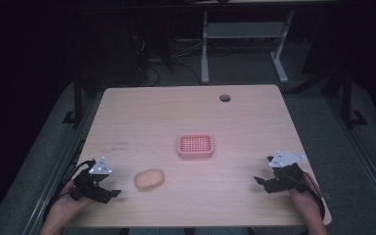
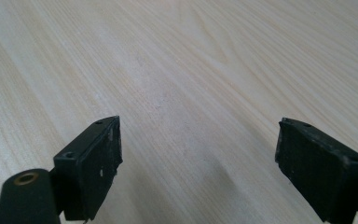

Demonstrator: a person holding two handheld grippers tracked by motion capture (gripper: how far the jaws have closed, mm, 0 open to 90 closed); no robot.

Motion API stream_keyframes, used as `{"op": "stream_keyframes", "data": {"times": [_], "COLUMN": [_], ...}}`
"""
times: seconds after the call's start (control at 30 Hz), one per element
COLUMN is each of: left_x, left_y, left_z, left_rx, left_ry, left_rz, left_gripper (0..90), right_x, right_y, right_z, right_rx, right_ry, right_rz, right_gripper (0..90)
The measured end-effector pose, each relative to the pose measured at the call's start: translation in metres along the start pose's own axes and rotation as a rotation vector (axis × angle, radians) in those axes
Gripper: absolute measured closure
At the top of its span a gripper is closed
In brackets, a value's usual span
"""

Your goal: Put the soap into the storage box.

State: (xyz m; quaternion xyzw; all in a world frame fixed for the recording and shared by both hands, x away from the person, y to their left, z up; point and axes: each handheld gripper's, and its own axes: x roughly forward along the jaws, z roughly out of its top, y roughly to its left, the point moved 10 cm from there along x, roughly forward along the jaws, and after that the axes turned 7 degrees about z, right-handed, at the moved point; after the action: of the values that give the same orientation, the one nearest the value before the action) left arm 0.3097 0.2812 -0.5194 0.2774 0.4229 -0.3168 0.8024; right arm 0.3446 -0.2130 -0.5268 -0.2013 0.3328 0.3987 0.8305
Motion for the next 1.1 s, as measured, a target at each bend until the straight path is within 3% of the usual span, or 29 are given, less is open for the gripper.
{"op": "stream_keyframes", "data": {"times": [0.73,0.93,1.1], "left_x": [-0.003,-0.001,-0.001], "left_y": [-0.006,-0.009,-0.011], "left_z": [0.014,0.024,0.03], "left_rx": [0.04,0.08,0.09], "left_ry": [-0.008,0.006,0.012], "left_rz": [-0.008,-0.019,-0.025], "left_gripper": [20.1,20.0,19.5], "right_x": [-0.003,-0.003,-0.004], "right_y": [0.0,0.001,0.003], "right_z": [-0.001,-0.001,0.0], "right_rx": [0.006,0.007,0.009], "right_ry": [-0.012,-0.01,-0.019], "right_rz": [-0.01,-0.009,-0.005], "right_gripper": [14.0,14.0,14.0]}}
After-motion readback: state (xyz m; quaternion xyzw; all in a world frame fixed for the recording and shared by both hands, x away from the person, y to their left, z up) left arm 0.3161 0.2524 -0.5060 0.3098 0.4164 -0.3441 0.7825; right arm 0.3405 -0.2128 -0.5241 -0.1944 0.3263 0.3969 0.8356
